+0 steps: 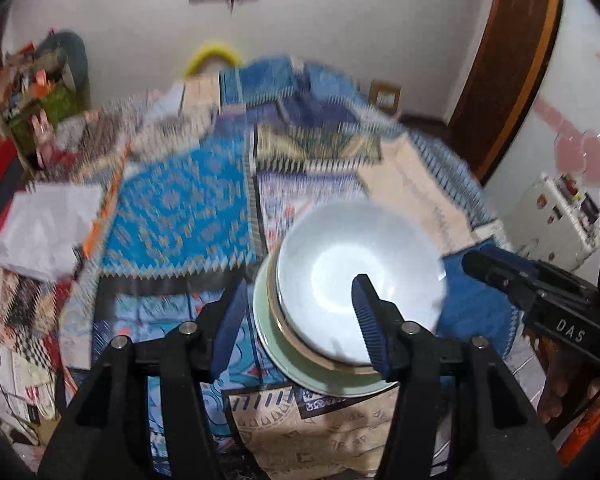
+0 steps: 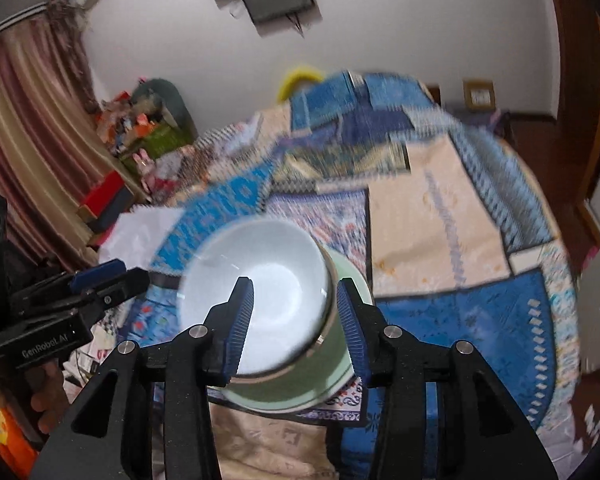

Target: Organize plates and bowls

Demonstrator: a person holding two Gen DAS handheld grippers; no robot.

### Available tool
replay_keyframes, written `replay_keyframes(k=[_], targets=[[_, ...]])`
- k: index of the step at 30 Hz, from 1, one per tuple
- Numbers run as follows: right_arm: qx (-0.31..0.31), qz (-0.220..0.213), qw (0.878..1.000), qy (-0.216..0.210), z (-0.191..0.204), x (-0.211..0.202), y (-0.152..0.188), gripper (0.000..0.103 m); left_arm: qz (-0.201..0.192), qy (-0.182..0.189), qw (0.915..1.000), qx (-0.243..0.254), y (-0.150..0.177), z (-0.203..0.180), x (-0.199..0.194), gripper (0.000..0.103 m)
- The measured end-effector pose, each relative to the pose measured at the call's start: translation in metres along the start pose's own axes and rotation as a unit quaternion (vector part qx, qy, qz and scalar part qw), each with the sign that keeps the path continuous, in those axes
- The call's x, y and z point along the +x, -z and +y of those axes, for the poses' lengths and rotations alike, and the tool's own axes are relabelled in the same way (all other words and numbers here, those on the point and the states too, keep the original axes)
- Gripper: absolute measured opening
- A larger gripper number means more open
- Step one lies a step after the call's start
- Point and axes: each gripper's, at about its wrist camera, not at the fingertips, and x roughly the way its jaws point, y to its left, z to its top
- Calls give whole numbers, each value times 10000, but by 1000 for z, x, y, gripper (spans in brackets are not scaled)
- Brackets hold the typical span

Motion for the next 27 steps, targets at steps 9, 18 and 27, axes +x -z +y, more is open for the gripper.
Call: replay_keyframes(k=[9, 18, 27], targets=[[-572, -1224, 9908, -91, 44, -81, -20, 55, -1427, 132, 9896, 160, -17, -19, -103, 61], [-992, -2215, 9701, -19, 75, -134, -24, 88, -2463, 115, 9683, 392, -13, -31, -166, 92], [-1066, -2550, 9610, 104, 80, -143, -21, 103, -2904, -116, 9558, 450, -1, -37, -186, 103]])
